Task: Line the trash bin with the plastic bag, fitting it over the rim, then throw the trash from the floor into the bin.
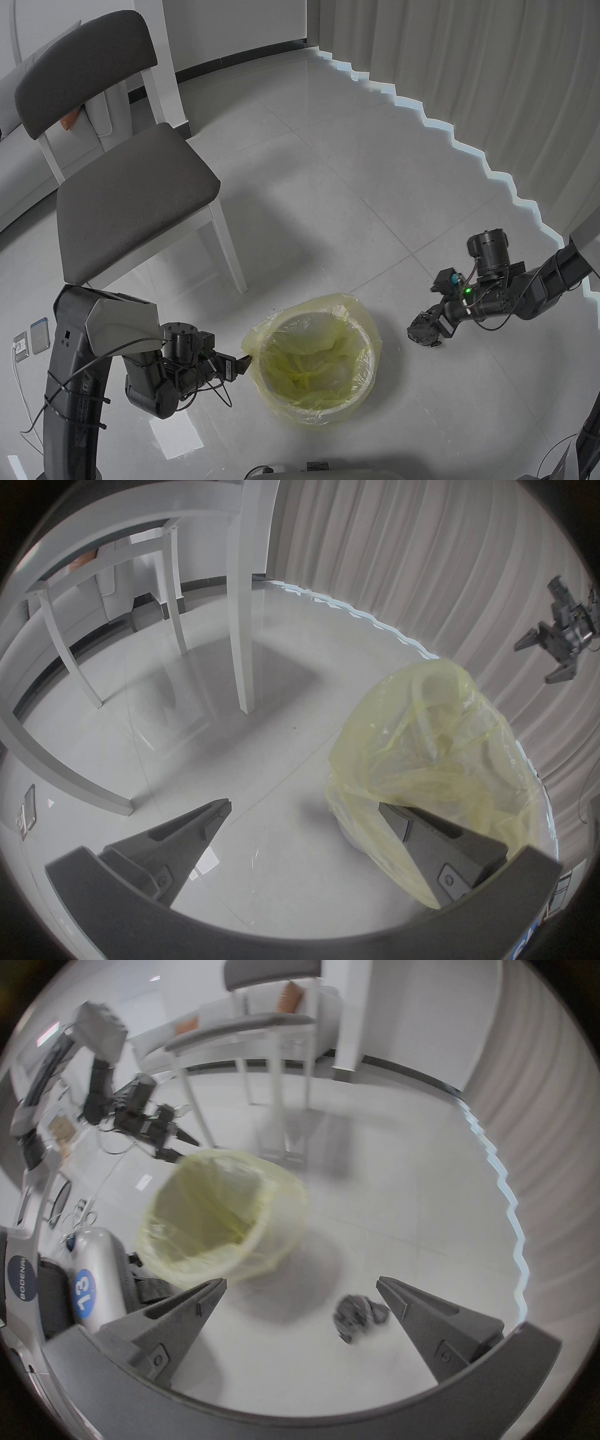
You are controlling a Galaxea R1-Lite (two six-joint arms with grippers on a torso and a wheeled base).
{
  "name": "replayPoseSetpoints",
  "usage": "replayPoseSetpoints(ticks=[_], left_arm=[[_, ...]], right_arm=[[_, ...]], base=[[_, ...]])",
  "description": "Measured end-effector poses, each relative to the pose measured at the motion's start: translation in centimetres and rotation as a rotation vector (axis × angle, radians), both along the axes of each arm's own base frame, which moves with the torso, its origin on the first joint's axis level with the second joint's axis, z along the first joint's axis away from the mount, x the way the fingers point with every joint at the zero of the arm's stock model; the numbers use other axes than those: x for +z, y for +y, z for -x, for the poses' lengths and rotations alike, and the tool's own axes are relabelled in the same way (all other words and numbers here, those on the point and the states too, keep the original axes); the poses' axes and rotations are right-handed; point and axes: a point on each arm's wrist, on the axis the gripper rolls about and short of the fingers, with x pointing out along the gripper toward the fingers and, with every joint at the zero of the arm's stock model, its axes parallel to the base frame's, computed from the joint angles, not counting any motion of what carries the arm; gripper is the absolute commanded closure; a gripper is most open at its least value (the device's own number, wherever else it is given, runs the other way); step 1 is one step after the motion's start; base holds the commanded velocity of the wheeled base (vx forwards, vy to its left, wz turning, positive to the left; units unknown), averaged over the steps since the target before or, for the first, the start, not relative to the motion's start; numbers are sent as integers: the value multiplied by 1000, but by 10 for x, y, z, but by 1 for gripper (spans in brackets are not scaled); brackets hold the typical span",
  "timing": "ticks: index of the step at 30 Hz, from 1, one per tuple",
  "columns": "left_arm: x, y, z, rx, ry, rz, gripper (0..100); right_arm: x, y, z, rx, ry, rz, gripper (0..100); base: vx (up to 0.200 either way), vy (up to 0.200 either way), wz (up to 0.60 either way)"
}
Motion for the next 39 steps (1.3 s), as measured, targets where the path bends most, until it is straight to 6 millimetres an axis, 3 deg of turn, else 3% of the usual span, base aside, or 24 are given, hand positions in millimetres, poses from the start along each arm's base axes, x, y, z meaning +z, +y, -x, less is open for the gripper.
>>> replayPoseSetpoints(ticks=[5,12,22,30,39], left_arm=[[13,4,11,7,-16,18,0],[28,15,25,28,-39,31,0],[36,20,34,43,-51,32,0],[36,20,36,45,-50,30,0],[33,19,35,52,-46,22,0]], right_arm=[[-19,-42,-26,-119,31,-14,0],[-59,-66,-66,-215,82,-40,0],[-101,-73,-112,-262,205,-46,0],[-114,-72,-146,-280,243,-37,0],[-156,-77,-161,-303,303,-18,0]], base=[[0,0,0],[0,0,0],[0,0,0],[0,0,0],[0,0,0]])
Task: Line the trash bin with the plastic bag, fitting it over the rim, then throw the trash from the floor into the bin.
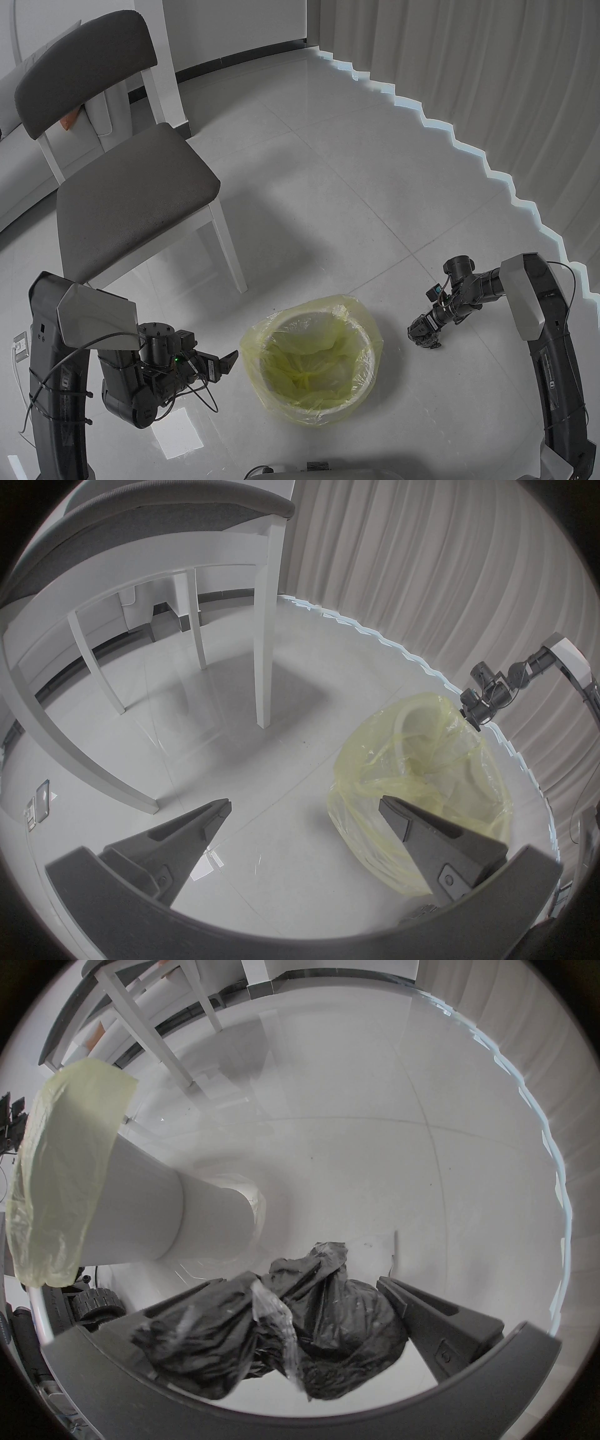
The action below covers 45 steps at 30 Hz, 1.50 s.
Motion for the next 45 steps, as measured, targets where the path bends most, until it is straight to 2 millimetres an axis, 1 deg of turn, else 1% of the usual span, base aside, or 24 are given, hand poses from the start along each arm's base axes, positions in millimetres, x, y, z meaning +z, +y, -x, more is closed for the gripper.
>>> replayPoseSetpoints(ticks=[3,4,7,10,12,15,17,20,24,27,30,32,34,37,39,41,43,45], left_arm=[[-2,0,0,8,1,-5,0],[-2,0,1,9,3,-7,0],[-2,0,2,8,-1,-5,0],[-2,0,2,8,-8,-4,0],[-2,1,3,9,-7,-4,0],[-3,1,4,11,-9,-3,0],[-2,2,4,11,-11,-2,0],[-3,2,5,11,-17,0,0],[-3,3,7,11,-19,3,0],[-4,4,9,13,-14,7,0],[-5,4,11,14,-5,12,0],[-6,5,12,16,3,14,0],[-5,6,14,19,7,18,0],[-2,7,16,22,9,24,0],[0,8,17,26,8,29,0],[3,8,17,28,2,36,0],[6,9,17,31,-6,42,0],[10,10,16,31,-16,48,0]], right_arm=[[-12,-2,1,0,18,3,0],[-15,-2,1,3,19,5,100],[-19,-3,1,3,27,7,100],[-18,-3,1,3,25,8,100],[-13,-3,1,4,16,8,100],[-1,-3,2,7,2,7,100],[10,-1,6,12,-5,5,100],[33,3,15,28,-26,0,100],[73,16,35,68,-90,-13,100],[107,35,56,119,-160,-27,100],[143,60,83,187,-241,-41,100],[166,83,105,250,-297,-55,100],[187,111,132,330,-349,-71,100],[211,147,169,442,-411,-98,100],[220,166,192,508,-432,-115,100],[224,182,214,562,-439,-127,100],[222,193,228,591,-429,-131,100],[216,201,235,599,-408,-133,100]], base=[[0,0,0],[0,0,0],[0,0,0],[0,0,0],[0,0,0],[0,0,0],[0,0,0],[0,0,0],[0,0,0],[0,0,0],[0,0,0],[0,0,0],[0,0,0],[0,0,0],[0,0,0],[0,0,0],[0,0,0],[0,0,0]])
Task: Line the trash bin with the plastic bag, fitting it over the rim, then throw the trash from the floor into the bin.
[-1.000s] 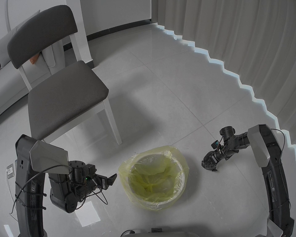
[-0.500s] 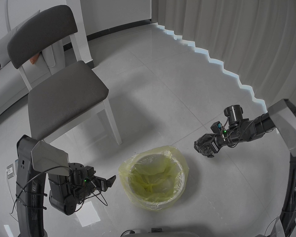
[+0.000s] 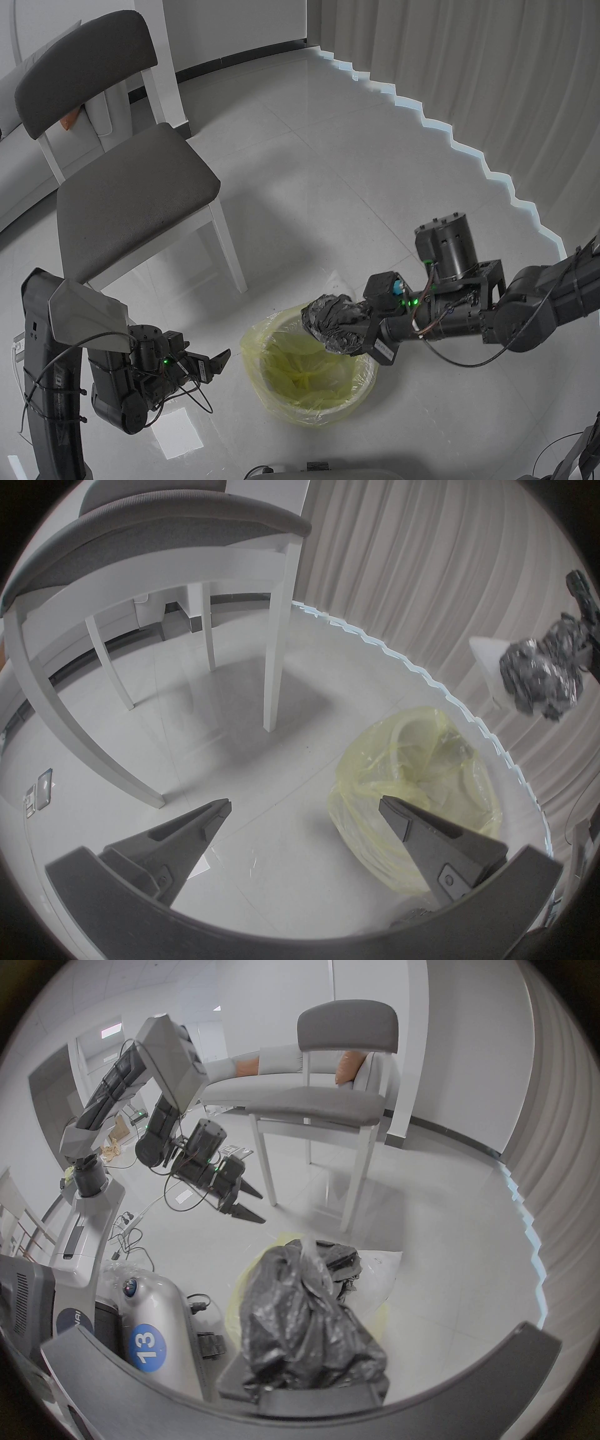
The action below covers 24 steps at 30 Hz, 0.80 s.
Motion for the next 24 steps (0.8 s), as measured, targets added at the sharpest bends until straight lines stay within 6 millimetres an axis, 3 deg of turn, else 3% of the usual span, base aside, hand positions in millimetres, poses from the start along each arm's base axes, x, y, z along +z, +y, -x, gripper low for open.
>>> replayPoseSetpoints(ticks=[14,24], left_arm=[[34,15,2,11,-75,64,0],[37,17,8,17,-67,68,0]], right_arm=[[-90,38,-19,-47,201,73,100],[-136,51,-45,-64,255,120,100]], base=[[0,0,0],[0,0,0]])
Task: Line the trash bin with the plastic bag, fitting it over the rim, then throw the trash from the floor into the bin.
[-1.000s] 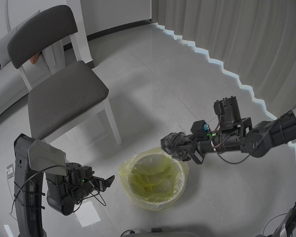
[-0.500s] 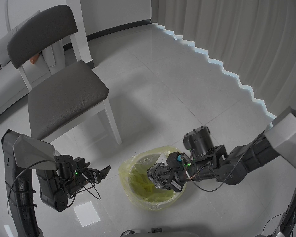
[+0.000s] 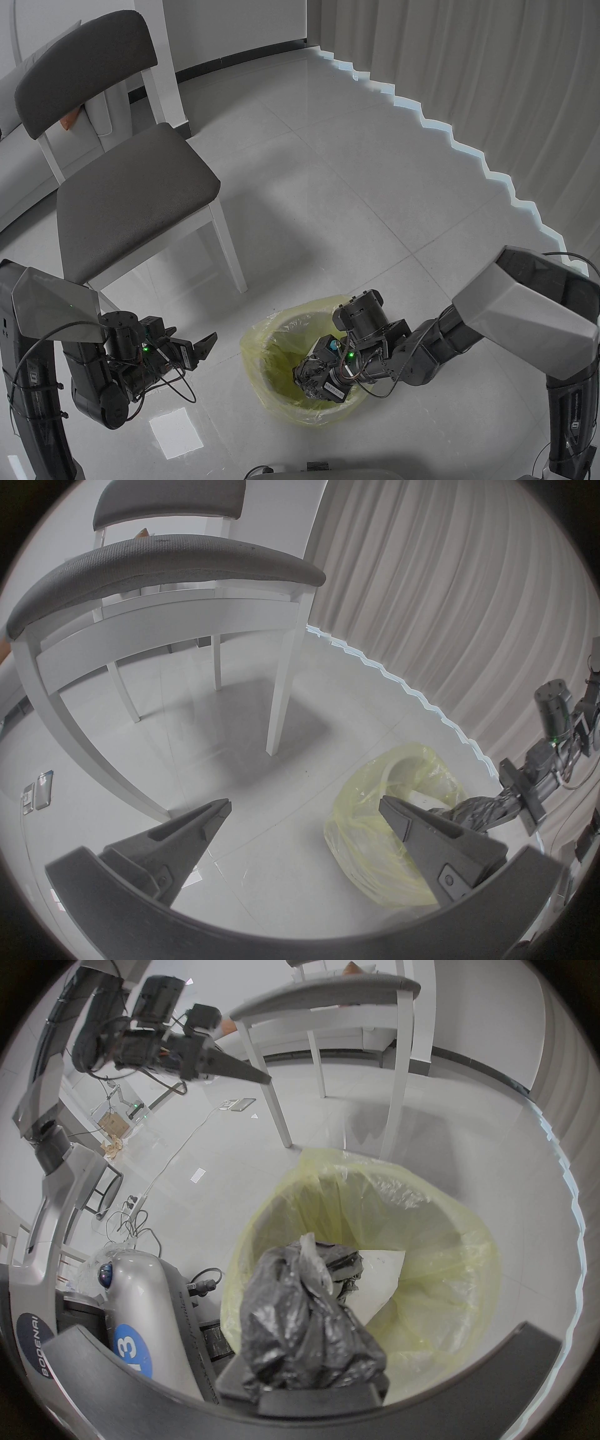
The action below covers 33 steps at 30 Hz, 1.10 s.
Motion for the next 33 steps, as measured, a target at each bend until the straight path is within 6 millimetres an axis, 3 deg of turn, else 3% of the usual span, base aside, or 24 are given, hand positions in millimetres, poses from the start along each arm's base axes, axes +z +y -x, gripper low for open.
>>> replayPoseSetpoints(ticks=[5,6,16,33], left_arm=[[0,0,2,1,5,-1,0],[0,1,3,1,8,-2,0],[-2,5,6,14,27,-5,0],[-3,-6,10,-12,41,9,0]], right_arm=[[-16,2,-17,-17,25,25,100],[-18,2,-20,-19,29,30,0],[-26,-3,-37,-44,28,35,0],[-8,-7,-32,-30,-16,39,0]], base=[[0,0,0],[0,0,0],[0,0,0],[0,0,0]])
